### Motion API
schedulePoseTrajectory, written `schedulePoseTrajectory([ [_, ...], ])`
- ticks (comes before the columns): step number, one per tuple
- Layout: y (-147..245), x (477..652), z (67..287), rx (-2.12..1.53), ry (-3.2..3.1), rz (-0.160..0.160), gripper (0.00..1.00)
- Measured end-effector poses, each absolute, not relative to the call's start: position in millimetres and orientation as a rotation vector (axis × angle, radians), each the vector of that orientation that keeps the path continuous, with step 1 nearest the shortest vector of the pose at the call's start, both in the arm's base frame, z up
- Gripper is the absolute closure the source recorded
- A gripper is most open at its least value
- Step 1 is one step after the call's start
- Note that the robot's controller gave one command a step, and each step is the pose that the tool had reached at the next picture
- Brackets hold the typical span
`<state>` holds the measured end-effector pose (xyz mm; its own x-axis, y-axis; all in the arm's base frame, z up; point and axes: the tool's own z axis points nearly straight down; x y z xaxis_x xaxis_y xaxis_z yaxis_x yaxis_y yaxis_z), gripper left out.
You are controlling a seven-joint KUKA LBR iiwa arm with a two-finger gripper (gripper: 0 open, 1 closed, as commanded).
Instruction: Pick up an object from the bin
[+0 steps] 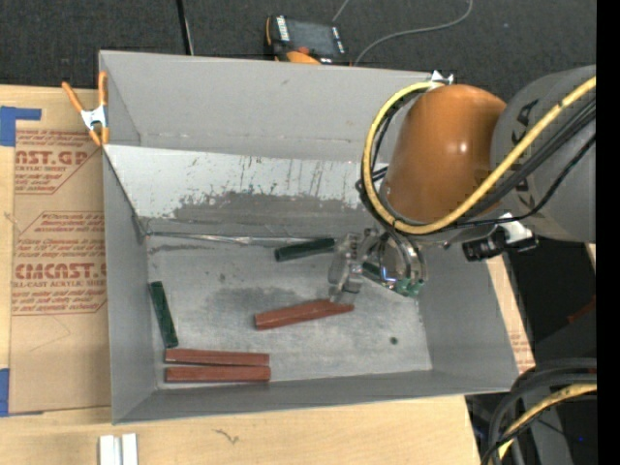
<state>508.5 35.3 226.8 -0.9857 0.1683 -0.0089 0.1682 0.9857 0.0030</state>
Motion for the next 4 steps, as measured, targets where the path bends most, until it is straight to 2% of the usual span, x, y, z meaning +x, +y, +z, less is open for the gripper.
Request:
schedulePoseTrajectory([
  [1,35.2,507.2,222.1,0.266,3.129,0.001,0.0],
  [2,11.4,505.6,65.4,0.208,3.142,-0.001,0.0],
  [3,44.3,479.9,69.9,0.259,3.129,0.002,0.0],
  [4,42.8,480.3,70.0,0.261,3.13,0.001,1.0],
])
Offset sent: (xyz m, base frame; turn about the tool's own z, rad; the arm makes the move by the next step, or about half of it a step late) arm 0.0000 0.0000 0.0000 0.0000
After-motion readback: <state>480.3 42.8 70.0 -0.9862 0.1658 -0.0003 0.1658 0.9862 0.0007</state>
